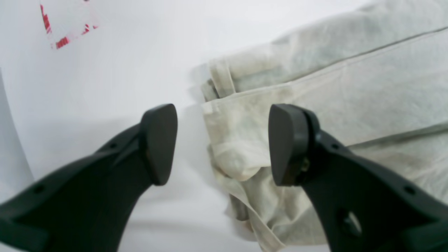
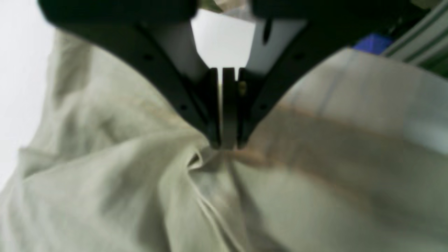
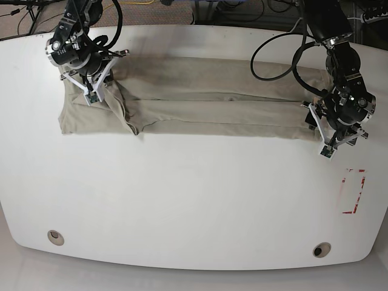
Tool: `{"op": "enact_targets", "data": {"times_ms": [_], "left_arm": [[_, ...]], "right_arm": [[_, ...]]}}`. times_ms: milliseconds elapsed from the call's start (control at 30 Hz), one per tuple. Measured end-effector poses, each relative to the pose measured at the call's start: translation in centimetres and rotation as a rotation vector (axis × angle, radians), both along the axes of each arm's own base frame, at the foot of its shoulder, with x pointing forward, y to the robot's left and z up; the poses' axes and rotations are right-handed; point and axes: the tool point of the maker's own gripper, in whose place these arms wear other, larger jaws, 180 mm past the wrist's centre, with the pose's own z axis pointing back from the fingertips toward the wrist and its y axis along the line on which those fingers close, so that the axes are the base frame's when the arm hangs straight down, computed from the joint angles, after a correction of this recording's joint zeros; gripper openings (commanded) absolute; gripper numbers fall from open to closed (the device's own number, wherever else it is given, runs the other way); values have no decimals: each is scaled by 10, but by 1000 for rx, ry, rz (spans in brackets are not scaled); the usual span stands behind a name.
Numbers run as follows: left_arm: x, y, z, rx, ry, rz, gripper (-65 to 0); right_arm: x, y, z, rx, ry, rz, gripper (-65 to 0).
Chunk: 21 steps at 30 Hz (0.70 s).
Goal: Layout the t-shirt on the table in an organized manner, then fold the t-shirt properly
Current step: 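Grasp the shirt end with the right gripper and fold it inward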
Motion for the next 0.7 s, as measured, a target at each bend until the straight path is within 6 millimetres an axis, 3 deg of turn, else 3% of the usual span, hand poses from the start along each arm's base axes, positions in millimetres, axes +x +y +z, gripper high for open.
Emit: {"op": "enact_targets", "data": {"times_ms": [267,567,700], "left_arm": [[0,0,0,-1,0,0,-264],[0,0,0,-1,0,0,-264],[0,-1,0,-1,0,-2,-264]], "right_arm": [[-23,-11,-8,-12,51,-35,-626],[-29,-10,-10,-9,66,-36,-385],[-19,-19,-4,-18,35,-65,-382]]}}
